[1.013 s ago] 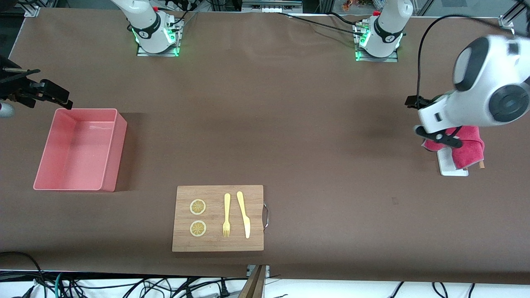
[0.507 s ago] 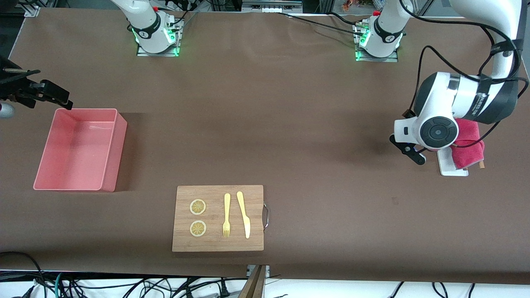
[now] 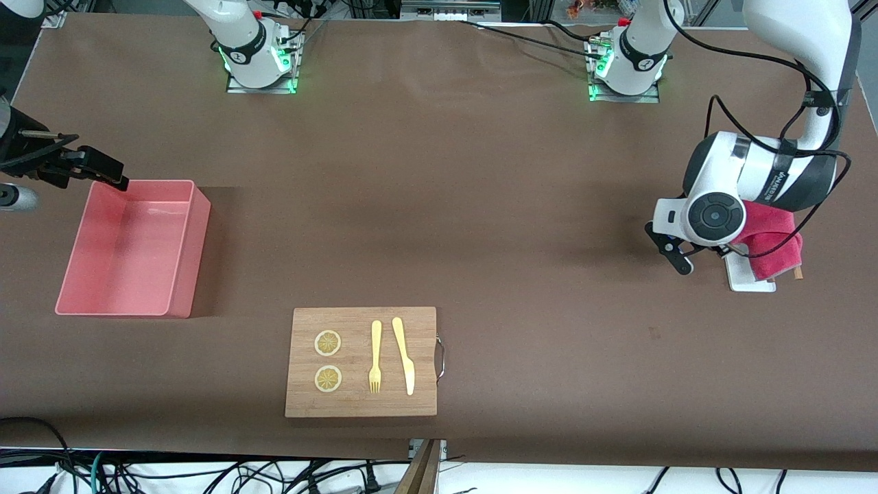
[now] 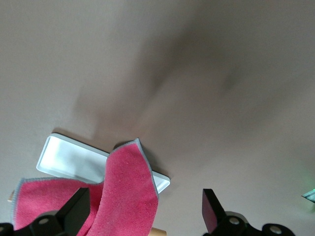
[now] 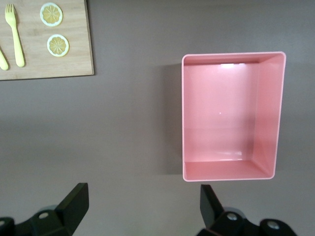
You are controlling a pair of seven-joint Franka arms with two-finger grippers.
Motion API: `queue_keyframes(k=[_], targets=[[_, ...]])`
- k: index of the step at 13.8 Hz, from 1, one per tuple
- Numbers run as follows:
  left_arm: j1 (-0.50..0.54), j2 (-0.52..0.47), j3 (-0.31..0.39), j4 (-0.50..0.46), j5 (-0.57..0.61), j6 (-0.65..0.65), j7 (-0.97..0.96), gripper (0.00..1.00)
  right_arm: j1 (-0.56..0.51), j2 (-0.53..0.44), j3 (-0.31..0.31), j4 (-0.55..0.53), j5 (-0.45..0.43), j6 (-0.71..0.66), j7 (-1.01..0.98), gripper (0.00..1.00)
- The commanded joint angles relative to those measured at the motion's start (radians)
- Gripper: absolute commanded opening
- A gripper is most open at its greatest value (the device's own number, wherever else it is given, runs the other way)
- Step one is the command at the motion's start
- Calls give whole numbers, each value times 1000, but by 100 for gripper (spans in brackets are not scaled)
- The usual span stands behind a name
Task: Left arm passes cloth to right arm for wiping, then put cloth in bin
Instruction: 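Lower the left gripper onto the pink cloth on the white tray, then grasp the pink cloth with the left gripper while the right gripper advances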
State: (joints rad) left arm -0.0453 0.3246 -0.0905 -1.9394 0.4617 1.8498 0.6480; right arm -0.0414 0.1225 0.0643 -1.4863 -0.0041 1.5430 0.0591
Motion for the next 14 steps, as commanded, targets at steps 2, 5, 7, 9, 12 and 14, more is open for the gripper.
queue_keyframes(k=[2, 5, 7, 9, 12, 14], targets=[[-18, -26, -9, -12, 22, -7, 16, 100, -8, 17, 14, -81, 3, 43, -18, 100], [-27, -26, -15, 0, 8, -17, 12, 100, -9, 31, 84, -81, 15, 80, 54, 100], [-44, -26, -21, 17, 8, -49, 10, 100, -12, 36, 107, -80, 82, 91, 213, 100], [-47, -26, -38, 25, 6, -87, 6, 100, -8, 45, 115, -78, 119, 97, 333, 100], [-45, -24, -38, 26, 6, -92, 4, 100, -9, 55, 160, -77, 147, 132, 460, 100], [-38, -18, -37, 26, 8, -90, 4, 100, -9, 62, 192, -75, 151, 155, 553, 100]])
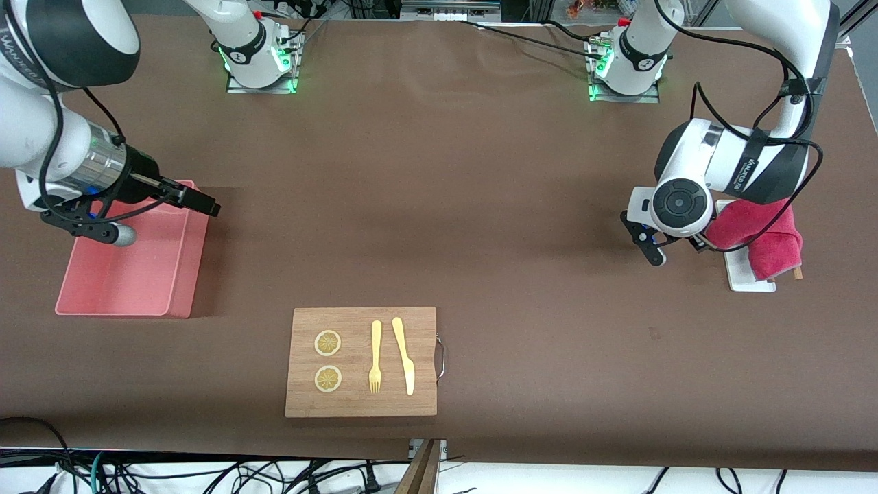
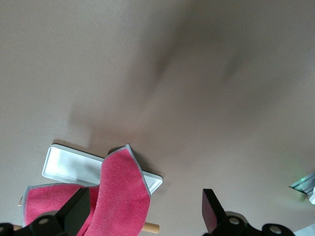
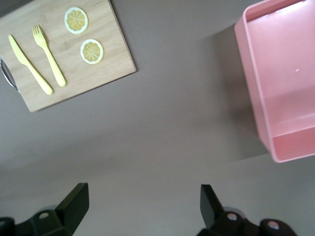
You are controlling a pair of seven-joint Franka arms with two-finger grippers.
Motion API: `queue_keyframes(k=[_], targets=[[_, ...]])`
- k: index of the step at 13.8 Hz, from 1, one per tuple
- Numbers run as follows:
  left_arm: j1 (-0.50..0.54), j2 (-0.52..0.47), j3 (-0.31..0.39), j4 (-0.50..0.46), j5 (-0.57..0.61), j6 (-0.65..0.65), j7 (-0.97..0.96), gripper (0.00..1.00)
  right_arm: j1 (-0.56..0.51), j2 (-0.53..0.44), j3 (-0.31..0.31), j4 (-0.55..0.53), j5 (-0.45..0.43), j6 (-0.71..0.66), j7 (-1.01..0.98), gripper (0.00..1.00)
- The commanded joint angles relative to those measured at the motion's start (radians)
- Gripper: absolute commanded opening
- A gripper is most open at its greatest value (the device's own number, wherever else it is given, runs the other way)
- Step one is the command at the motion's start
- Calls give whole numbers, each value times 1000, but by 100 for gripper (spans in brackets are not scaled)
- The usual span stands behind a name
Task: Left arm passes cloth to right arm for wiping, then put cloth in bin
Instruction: 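Grasp the pink cloth with the left gripper while the right gripper advances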
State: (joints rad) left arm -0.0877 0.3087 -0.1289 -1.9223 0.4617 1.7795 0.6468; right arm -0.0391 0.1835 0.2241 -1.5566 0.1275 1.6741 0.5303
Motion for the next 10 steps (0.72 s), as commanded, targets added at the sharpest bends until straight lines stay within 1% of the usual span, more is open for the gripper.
queue_keyframes(k=[1, 2, 3, 4, 5, 7, 8, 9, 10], targets=[[11, 4, 3, 9, 21, -17, 13, 100, -10, 7, 40, -5, 21, 38, 118, 100], [31, 32, 9, 9, 26, -8, 26, 100, -10, 8, 58, -5, 21, 47, 153, 100], [66, 47, 6, 8, 38, 32, 51, 100, -10, 14, 69, -4, 23, 61, 189, 100], [78, 67, 5, 6, 73, 84, 86, 100, -10, 16, 80, -4, 23, 73, 221, 100], [74, 78, 5, 3, 103, 107, 102, 100, -8, 24, 98, -4, 23, 93, 258, 100], [77, 78, 3, -21, 150, 116, 109, 100, -7, 30, 113, -4, 23, 110, 322, 100], [103, 70, 2, -55, 150, 170, 115, 100, -1, 36, 118, -2, 23, 115, 342, 100], [132, 67, 3, -90, 169, 255, 134, 100, 2, 40, 124, -2, 32, 127, 358, 100], [137, 79, 3, -101, 228, 279, 149, 100, 2, 44, 133, 0, 81, 148, 391, 100]])
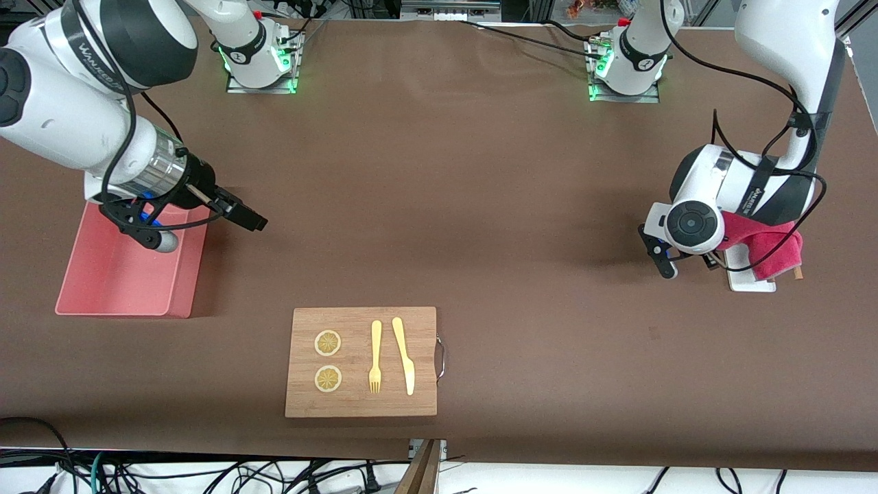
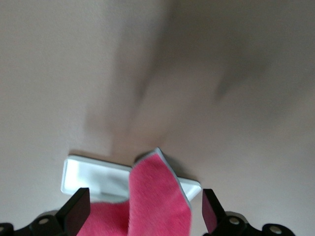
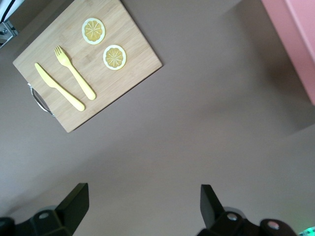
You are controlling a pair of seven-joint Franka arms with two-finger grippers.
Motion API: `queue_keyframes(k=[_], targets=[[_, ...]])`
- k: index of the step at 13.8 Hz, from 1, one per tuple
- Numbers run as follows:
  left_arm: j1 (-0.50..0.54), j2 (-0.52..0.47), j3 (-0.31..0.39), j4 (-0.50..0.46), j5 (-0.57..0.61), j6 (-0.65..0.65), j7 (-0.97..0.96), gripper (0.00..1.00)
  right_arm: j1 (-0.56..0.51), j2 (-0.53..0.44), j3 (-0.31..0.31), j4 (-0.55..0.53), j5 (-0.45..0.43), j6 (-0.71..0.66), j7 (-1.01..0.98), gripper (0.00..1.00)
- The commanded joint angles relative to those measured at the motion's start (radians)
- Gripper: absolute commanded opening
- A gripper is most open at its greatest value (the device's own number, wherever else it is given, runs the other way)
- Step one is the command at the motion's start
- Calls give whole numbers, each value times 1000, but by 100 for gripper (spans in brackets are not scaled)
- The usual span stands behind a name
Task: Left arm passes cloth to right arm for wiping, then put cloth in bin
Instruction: 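Grasp the pink cloth with the left gripper while the right gripper advances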
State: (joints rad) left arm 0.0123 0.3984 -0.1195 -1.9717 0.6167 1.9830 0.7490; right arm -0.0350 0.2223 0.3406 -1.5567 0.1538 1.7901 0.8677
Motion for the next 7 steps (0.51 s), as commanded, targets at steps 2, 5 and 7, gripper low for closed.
queue_keyframes(k=[2, 5, 7], targets=[[58, -19, -6, -82, 112, 82, 49, 100, -2, 18, 18, -2, 131, 72, 109, 100], [153, -21, -23, -162, 113, 181, 52, 100, 12, 26, 32, -2, 151, 106, 187, 100], [164, -12, -23, -168, 120, 192, 53, 100, 18, 38, 37, -2, 156, 129, 218, 100]])
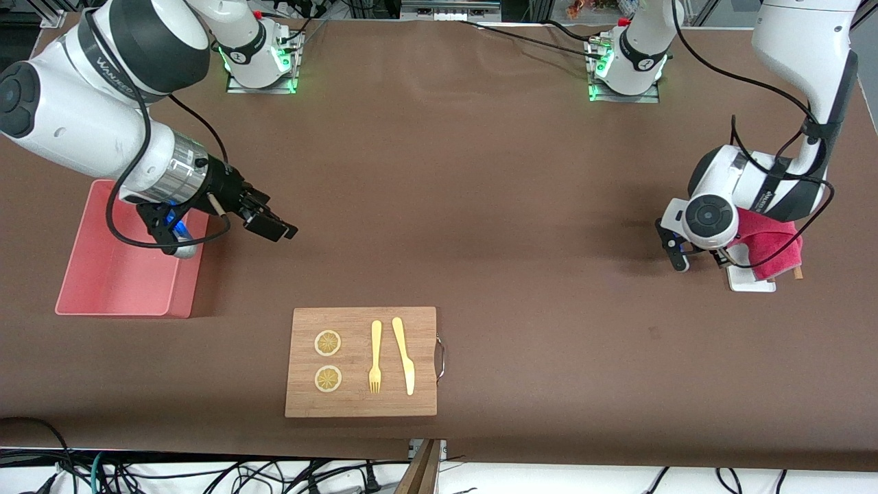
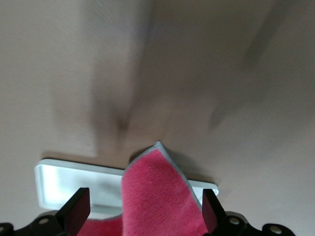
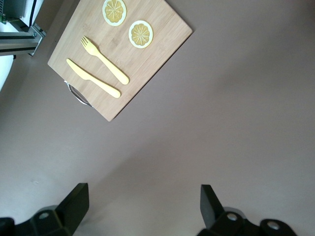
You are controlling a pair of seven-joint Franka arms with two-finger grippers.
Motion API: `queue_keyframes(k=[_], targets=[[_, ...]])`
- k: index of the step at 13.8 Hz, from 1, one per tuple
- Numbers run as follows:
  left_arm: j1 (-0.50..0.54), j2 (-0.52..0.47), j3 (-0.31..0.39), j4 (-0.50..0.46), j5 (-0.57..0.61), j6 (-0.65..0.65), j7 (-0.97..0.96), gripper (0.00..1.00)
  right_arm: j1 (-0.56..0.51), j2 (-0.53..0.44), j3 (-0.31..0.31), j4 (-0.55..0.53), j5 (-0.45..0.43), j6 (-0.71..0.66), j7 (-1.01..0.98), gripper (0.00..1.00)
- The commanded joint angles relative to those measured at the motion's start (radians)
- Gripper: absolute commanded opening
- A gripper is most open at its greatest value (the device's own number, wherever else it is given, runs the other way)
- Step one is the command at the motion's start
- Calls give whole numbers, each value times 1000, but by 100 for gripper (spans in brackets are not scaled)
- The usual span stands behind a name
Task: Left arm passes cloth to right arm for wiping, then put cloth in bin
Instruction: 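Grasp the pink cloth with the left gripper while the right gripper advances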
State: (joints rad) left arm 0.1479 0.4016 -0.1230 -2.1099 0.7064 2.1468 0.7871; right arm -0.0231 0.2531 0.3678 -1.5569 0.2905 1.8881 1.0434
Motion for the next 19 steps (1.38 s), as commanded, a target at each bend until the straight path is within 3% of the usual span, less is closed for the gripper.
queue_keyframes(k=[1, 5, 9, 10, 11, 14, 15, 19], targets=[[30, -14, -18, -28, 44, 39, 17, 100, 8, 11, 19, -2, 19, 42, 50, 100], [114, 31, -18, -30, 131, 159, 17, 100, 8, 43, 22, -3, 18, 54, 49, 100], [137, 42, -20, -39, 156, 176, 12, 100, 26, 67, 22, 0, 12, 79, 50, 100], [145, 48, -21, -39, 156, 176, 14, 82, 28, 67, 20, 0, 13, 78, 49, 100], [145, 48, -21, -39, 156, 173, 14, 58, 28, 69, 20, 1, 15, 78, 49, 100], [145, 40, -26, -39, 145, 157, 17, 6, 26, 67, 19, 9, 18, 77, 46, 100], [141, 37, -30, -35, 142, 130, 17, 0, 25, 69, 19, 9, 18, 74, 46, 100], [142, -4, -107, -1, 56, -17, 15, 0, 25, 69, 19, 12, 18, 78, 46, 100]])
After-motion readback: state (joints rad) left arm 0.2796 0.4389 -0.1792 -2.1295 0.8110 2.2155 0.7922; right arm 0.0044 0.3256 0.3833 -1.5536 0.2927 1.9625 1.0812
